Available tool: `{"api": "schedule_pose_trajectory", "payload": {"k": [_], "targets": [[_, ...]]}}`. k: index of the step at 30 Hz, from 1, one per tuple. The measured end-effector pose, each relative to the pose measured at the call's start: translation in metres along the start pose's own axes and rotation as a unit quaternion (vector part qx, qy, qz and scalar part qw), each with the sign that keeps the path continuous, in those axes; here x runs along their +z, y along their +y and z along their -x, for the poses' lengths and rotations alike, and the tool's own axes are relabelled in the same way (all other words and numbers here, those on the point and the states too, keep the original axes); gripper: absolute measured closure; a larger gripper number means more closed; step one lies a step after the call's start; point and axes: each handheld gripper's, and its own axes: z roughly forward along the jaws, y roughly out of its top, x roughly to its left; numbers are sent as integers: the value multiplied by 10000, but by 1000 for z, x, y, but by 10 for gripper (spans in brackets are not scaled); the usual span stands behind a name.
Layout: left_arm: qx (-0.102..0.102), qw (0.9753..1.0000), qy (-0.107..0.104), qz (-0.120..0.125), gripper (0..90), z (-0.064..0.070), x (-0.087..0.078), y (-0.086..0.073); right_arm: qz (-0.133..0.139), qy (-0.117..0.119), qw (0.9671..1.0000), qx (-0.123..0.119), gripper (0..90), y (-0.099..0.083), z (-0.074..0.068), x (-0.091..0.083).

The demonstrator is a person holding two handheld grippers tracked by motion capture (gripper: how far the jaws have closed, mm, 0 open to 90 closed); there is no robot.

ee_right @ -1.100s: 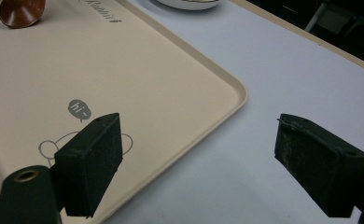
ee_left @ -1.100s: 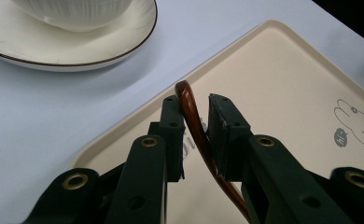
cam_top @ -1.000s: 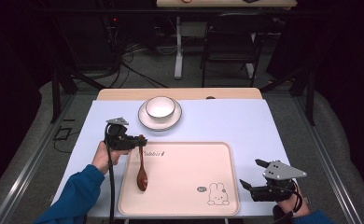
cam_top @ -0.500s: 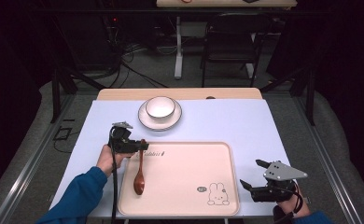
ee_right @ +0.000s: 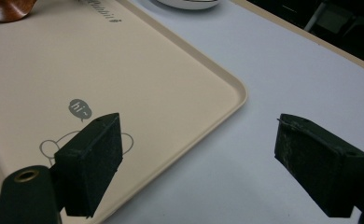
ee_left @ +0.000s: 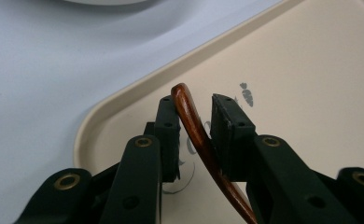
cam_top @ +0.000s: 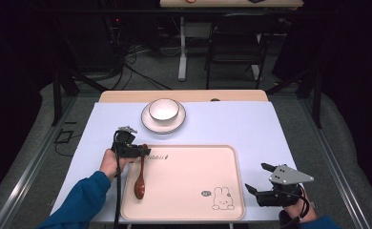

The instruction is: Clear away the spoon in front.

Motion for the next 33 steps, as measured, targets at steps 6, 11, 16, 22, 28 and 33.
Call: {"api": "schedule_pose_trajectory", "payload": {"k": [6, 11, 16, 22, 28, 33], "targets": [[11, 9999, 76, -140, 725, 3, 1, -4, 9, -4, 10000, -5, 143, 0, 0, 0], [57, 9995, 150, -282, 720, 5, 4, -5, 7, -4, 10000, -6, 144, 0, 0, 0], [93, 9992, 198, -346, 696, 5, 5, -5, 9, -3, 10000, -6, 143, 0, 0, 0], [121, 9987, 248, -435, 672, 5, 6, -5, 10, -5, 10000, -6, 143, 0, 0, -1], [146, 9984, 289, -460, 662, 5, 6, -5, 7, -5, 10000, -16, 144, 0, 0, -1], [185, 9982, 329, -466, 576, 7, 6, -5, 9, -6, 10000, -8, 143, 0, 0, -1]]}}
